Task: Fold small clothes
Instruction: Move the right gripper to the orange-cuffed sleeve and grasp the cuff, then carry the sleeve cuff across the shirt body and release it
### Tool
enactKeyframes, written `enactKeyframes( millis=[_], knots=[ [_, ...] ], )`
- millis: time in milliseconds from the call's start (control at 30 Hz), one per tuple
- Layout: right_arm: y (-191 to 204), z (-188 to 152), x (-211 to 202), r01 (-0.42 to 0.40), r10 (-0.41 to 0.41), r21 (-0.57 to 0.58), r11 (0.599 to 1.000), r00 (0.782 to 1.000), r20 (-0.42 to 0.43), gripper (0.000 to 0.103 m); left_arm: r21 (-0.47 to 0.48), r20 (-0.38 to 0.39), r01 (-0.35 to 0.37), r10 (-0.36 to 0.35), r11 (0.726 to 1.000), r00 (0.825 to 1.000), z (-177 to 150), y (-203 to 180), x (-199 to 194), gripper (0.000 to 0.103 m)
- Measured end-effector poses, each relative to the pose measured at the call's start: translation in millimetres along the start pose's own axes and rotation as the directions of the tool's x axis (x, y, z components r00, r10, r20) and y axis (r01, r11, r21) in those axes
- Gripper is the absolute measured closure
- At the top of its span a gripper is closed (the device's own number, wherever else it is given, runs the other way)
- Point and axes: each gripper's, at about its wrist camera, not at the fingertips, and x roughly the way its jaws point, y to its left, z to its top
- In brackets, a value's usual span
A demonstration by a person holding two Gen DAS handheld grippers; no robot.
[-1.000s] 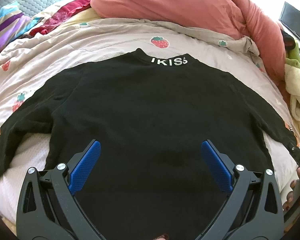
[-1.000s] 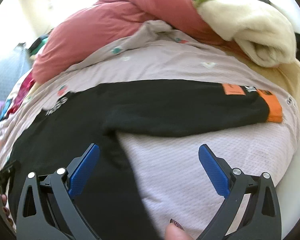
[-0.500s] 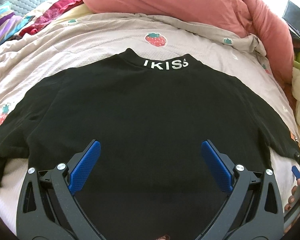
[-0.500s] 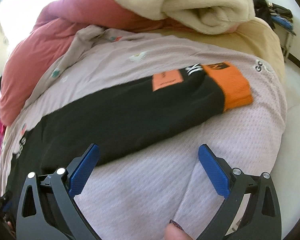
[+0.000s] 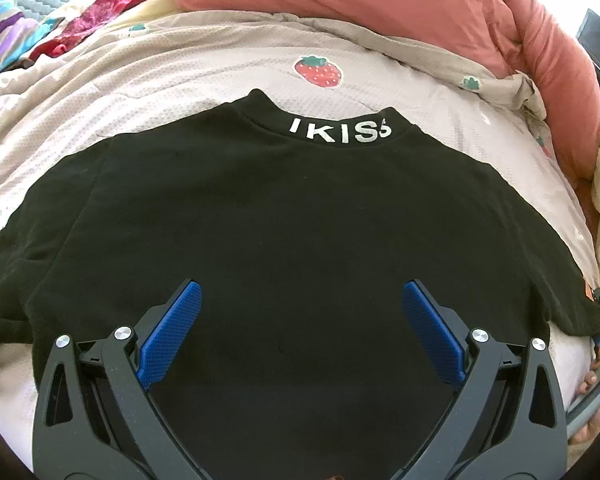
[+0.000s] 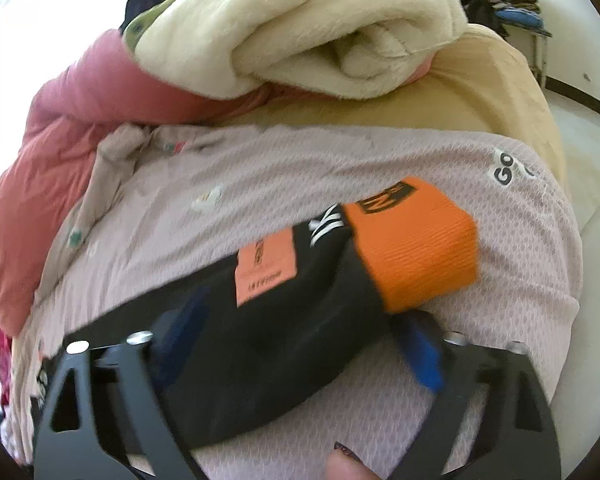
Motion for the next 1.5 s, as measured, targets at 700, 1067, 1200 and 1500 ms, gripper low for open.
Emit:
enactKeyframes(
  millis=[700,1067,1200,1500],
  knots=[
    [94,-4,-57,-0.326,0.352,-0.237,0.915,0.933,0.074,0.086,-0.033,0.061,0.024,-0.022,0.999,0.998,9,16,-27,0.008],
    [208,-42,-83,-0.499,0.525,-0.404,0.766,0.849,-0.053,0.086,-0.119,0.085,0.074,-0.064,0.99,0.994,15,56,-41,0.008],
    [243,-66,-91,-0.544,0.561,-0.456,0.705,0.82,-0.111,0.086,-0.169,0.1,0.131,-0.115,0.977,0.988,17,75,-46,0.008],
    [301,-141,-91,-0.587,0.558,-0.573,0.571,0.79,-0.253,0.086,-0.244,0.144,0.248,-0.218,0.937,0.965,17,111,-56,0.008]
  ],
)
